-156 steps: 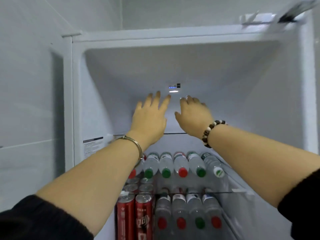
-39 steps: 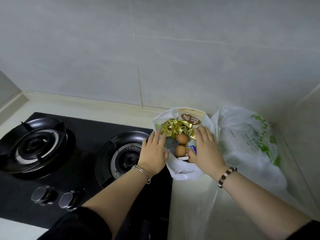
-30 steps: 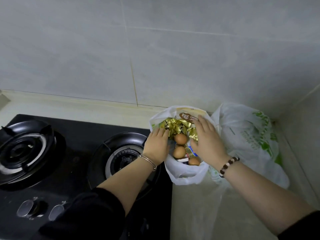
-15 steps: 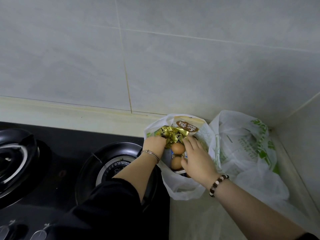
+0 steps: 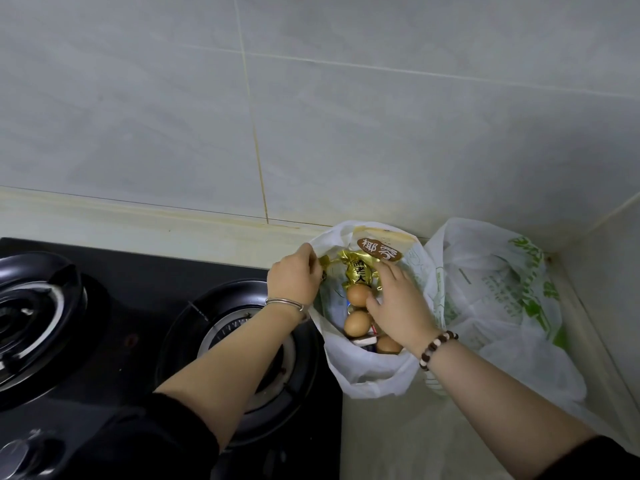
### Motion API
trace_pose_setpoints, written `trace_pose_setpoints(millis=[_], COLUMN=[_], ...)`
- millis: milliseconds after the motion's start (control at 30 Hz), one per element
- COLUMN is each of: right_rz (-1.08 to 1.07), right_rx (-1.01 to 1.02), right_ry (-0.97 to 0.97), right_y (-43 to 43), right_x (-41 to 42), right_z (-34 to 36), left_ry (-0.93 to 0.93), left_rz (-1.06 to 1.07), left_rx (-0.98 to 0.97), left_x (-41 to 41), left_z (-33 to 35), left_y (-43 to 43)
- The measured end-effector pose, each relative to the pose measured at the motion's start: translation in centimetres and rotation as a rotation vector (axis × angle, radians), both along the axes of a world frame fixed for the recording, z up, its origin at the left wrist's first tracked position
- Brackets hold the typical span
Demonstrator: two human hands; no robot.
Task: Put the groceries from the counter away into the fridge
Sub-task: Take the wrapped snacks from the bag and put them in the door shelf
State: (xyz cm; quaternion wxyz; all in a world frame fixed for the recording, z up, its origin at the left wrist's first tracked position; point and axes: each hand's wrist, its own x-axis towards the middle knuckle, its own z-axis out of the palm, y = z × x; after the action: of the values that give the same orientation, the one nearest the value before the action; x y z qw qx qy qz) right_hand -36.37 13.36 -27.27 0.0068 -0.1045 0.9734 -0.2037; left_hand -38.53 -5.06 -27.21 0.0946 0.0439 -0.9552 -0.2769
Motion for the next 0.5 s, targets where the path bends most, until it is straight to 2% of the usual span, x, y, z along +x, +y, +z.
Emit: trace_pose_setpoints(millis=[100,167,300,500], right_rz=[-0.055,-0.062,0.001,-0.014], right_rx=[-0.280,-0.453,-0.521,-0.858], right_ry=[-0.150,-0.279,-0.427,-0.634], right_y=[-0.7,-0.8,-0.4,-0.5], right_x=[-0.5,-1.0,-2.1,-1.9], right_z=[0.9,1.3,1.1,1.6], left_ry=[-0.003,-0.025,-0.073,-0.205], left_rz=[0.022,0.013,0.003,0.069], left_rx=[0.347,0.482,0.653,1.003], left_x=[0.4,0.8,1.0,1.9], left_z=[0.2,0.6,1.4,2.4], left_y=[-0.5,-1.0,-1.4,-1.4])
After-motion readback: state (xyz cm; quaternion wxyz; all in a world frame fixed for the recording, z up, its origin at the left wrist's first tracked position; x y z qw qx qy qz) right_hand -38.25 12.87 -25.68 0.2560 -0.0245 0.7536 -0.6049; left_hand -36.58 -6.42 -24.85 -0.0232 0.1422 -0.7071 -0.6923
